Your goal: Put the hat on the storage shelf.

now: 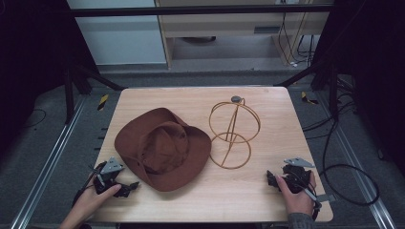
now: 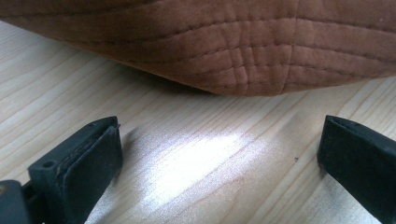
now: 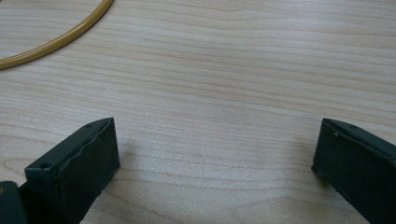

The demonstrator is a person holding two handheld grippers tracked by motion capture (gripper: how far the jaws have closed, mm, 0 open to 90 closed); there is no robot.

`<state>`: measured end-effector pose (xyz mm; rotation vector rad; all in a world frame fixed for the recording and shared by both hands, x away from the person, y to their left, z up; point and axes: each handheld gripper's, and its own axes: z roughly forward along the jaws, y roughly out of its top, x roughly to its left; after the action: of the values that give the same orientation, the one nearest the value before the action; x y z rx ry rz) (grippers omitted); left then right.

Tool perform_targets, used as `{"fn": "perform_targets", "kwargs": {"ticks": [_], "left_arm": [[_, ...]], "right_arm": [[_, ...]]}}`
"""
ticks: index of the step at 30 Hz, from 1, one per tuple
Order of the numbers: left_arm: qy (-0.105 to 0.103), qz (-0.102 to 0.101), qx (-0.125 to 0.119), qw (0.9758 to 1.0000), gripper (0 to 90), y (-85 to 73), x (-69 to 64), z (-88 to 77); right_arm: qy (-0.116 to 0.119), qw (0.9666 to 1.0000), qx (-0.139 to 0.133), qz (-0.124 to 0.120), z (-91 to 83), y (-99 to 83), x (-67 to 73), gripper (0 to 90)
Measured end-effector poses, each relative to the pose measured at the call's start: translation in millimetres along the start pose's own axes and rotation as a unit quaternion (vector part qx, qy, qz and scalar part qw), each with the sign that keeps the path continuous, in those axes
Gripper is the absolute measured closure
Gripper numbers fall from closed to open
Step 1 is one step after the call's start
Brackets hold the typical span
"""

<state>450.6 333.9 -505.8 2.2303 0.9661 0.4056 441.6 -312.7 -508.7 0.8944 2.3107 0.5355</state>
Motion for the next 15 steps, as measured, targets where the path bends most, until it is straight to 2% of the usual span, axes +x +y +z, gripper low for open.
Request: {"fn": "perform_targets", "kwargs": {"ticks": [1, 4, 8, 9, 10, 11, 13, 15], "left_arm": [[0.0, 0.0, 0.0, 1.0, 0.0, 0.0, 0.0, 0.0], [-0.003, 0.002, 0.023, 0.9997, 2.1, 3.5, -3.2, -3.9], [0.003, 0.003, 0.014, 0.9999, 3.8, 6.5, -9.5, -10.9], [-0.005, -0.003, -0.008, 1.0, 3.9, 11.0, -13.2, -16.9], [-0.005, -0.003, -0.008, 1.0, 3.9, 11.0, -13.2, -16.9], [-0.005, 0.0, -0.03, 0.9995, 4.2, 18.1, -16.7, -25.6], [-0.008, 0.004, -0.039, 0.9992, 4.5, 21.4, -18.2, -30.5], [-0.009, 0.009, -0.062, 0.998, 4.8, 30.0, -21.0, -41.9]], "right_arm": [[0.0, 1.0, 0.0, 0.0, 0.0, 0.0, 0.0, 0.5], [0.0, 1.0, 0.0, 0.0, 0.0, 0.1, -0.1, 0.5], [0.001, 1.0, 0.0, 0.0, 0.0, 0.1, -0.2, 0.5], [0.001, 1.0, 0.0, 0.0, 0.0, 0.1, -0.1, 0.5], [0.0, 1.0, 0.0, 0.0, 0.0, 0.1, -0.1, 0.4], [0.001, 1.0, 0.0, 0.0, 0.0, 0.1, -0.1, 0.5], [0.001, 1.0, 0.0, 0.0, 0.0, 0.1, -0.1, 0.5], [0.001, 1.0, 0.0, 0.0, 0.0, 0.0, -0.1, 0.5]]}}
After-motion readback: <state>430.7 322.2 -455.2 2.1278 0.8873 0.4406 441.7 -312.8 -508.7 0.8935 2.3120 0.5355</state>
